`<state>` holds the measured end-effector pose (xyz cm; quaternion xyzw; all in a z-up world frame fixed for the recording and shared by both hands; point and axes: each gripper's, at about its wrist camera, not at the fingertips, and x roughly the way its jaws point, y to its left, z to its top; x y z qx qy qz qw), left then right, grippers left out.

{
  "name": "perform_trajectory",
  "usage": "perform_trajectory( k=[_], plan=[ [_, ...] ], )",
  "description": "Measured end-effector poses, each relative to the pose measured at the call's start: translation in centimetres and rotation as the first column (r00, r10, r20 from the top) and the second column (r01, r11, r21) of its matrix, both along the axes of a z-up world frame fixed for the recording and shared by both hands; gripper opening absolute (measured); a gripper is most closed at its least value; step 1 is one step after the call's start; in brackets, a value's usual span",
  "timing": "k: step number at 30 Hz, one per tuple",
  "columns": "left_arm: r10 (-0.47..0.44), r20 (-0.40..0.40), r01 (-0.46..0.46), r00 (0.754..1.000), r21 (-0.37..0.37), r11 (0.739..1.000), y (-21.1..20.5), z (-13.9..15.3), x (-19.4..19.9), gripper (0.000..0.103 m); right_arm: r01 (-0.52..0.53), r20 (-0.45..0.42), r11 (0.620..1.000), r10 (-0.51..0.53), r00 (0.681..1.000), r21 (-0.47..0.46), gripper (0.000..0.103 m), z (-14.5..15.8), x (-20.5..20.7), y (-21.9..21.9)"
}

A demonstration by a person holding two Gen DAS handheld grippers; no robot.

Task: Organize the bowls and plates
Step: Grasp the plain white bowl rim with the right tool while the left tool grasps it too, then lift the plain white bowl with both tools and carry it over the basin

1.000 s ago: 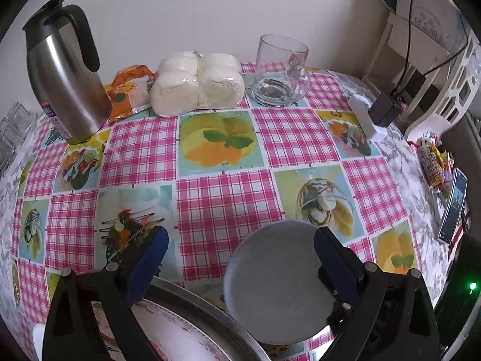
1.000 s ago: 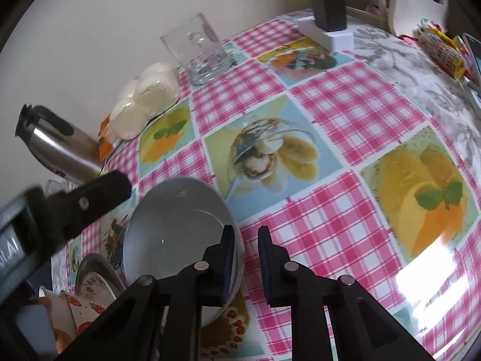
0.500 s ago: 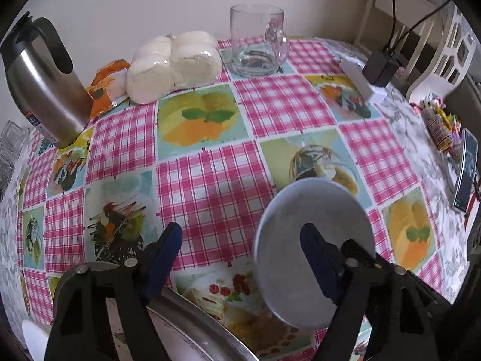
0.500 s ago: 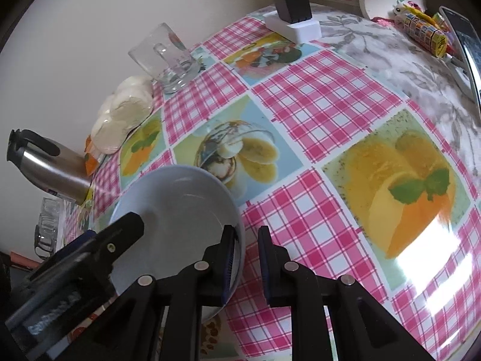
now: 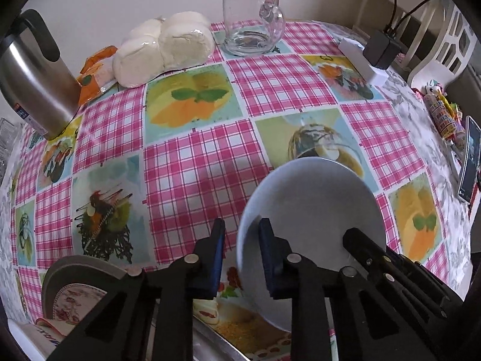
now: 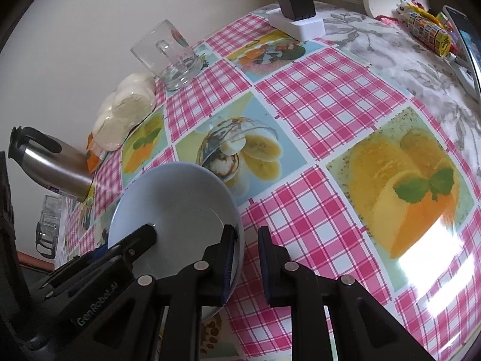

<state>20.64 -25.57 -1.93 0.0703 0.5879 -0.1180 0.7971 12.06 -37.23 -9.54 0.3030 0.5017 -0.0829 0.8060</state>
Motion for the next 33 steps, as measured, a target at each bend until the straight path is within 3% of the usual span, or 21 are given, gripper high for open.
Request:
perform_trajectory(
  k=[2, 11, 33],
  plan=[
    [-0.004, -0.005, 0.004, 1.0, -0.001, 1.0, 0.0, -0.1, 0.0, 0.018, -0.008, -0.001, 1.0, 0.008, 1.0, -0.002, 0.017, -0.1, 0.1, 0.2],
    [0.007, -0.017, -0.008, 1.0, -0.023, 1.0, 0.4, -0.2, 0.1, 0.017, -0.018, -0.002, 0.999, 0.018, 1.0, 0.04, 0.017, -0.6, 0.4, 0.6],
    [0.013, -0.02, -0.014, 1.0, -0.064, 0.998, 0.7, 0.0, 0.0, 0.013, -0.028, 0.013, 0.999, 0.028, 1.0, 0.039, 0.013, -0.4, 0.3, 0.8]
  ],
)
